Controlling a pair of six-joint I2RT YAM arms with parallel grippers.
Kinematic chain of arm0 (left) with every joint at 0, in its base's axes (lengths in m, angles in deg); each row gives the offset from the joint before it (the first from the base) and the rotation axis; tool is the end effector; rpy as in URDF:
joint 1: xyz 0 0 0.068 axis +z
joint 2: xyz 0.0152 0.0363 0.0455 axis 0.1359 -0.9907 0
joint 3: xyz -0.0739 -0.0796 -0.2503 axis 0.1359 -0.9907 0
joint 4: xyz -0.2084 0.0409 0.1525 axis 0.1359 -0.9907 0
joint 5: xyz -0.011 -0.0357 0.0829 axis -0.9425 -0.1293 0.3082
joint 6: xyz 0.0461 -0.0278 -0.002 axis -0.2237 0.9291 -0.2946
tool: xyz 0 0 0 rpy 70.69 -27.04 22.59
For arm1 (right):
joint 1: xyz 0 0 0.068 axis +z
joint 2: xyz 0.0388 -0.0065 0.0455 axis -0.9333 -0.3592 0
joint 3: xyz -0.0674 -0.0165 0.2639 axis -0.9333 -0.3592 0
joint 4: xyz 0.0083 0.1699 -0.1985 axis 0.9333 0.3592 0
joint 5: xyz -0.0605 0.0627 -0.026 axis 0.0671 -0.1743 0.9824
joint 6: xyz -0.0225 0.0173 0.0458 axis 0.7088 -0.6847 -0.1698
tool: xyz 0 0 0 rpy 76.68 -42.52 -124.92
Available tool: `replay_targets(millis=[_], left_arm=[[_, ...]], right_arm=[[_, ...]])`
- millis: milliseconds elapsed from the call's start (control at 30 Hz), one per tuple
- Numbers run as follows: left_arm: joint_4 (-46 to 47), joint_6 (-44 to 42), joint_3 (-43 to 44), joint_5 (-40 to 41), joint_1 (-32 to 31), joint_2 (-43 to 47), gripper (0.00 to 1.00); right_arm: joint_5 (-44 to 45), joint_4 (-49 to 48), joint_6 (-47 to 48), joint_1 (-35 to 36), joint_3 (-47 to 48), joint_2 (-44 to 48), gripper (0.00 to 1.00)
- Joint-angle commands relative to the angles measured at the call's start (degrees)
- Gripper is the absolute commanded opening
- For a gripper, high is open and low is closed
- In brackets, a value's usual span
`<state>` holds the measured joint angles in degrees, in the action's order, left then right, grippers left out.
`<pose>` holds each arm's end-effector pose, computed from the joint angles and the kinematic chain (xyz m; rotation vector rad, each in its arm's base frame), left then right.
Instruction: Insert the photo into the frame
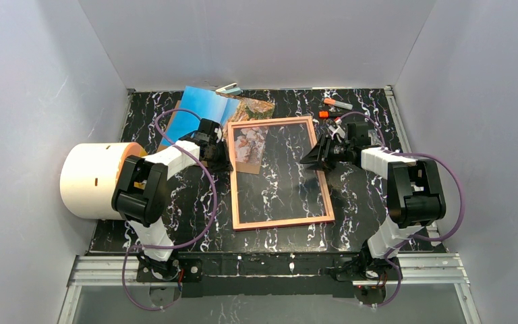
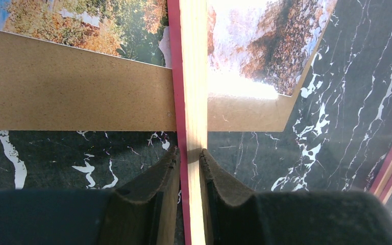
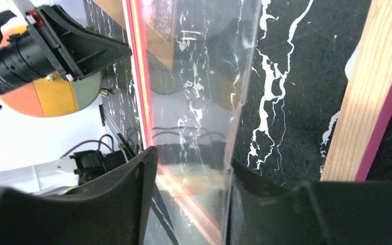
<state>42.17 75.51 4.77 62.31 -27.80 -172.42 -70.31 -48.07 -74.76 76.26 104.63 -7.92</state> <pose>0.3402 -0.1300 0.1791 -0.1146 2.5709 -0.5460 0.3257 0.0674 0.1738 0.1248 2.4168 1.2753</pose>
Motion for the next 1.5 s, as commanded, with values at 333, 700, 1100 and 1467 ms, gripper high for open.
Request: replay_targets(millis=[333, 700, 1100, 1467], left_arm=[[-4.93, -2.10, -0.51, 4.46, -0.05, -1.73, 0.17], [-5.13, -2.45, -0.59, 4.44, -0.05, -2.21, 0.15], [-5.27, -2.61, -0.66, 4.17, -0.05, -2.51, 0.14], [-5.72, -2.62, -0.01, 4.90, -0.05, -2.37, 0.14]], right_arm=[[1.30, -13.39, -3.57, 0.16, -4.33, 0.95, 0.14], [1.18, -20.63, -3.60, 0.17, -7.01, 0.68, 0.05], [2.82, -23.06, -3.54, 0.24, -6.51, -1.29, 0.03], [3.78, -17.77, -2.14, 0.30, -4.96, -1.26, 0.54]])
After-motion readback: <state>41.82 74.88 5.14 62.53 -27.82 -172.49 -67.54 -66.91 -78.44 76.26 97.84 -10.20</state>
